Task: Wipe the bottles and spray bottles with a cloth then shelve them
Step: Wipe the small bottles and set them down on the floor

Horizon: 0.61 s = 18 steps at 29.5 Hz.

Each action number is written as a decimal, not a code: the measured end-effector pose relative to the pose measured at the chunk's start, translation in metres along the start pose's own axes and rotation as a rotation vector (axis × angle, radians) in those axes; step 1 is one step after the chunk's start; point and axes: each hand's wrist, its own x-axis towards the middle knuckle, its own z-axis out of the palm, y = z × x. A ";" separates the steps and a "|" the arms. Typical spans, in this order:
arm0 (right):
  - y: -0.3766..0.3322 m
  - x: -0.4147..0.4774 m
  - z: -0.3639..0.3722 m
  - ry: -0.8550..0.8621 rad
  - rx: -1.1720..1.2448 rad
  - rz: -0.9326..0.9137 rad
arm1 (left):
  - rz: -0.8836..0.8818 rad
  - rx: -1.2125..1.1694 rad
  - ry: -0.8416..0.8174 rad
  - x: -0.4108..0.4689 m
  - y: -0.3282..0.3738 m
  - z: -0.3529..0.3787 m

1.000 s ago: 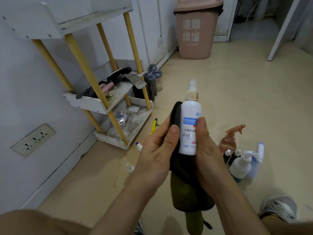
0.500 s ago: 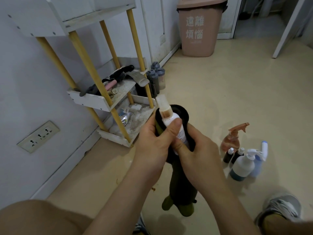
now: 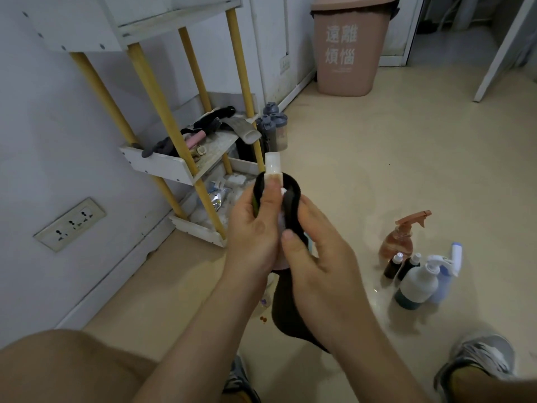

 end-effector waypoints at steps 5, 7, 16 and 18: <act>0.016 0.008 -0.005 -0.008 -0.201 0.005 | -0.159 -0.241 -0.099 -0.019 0.003 0.003; 0.025 0.012 -0.013 -0.043 -0.230 0.028 | -0.195 -0.351 -0.204 -0.022 0.006 0.002; 0.016 0.010 -0.041 -0.114 0.214 0.082 | -0.110 -0.294 -0.178 -0.012 0.010 -0.011; 0.013 0.008 -0.035 -0.099 0.043 0.038 | -0.107 -0.263 -0.143 -0.010 0.012 -0.011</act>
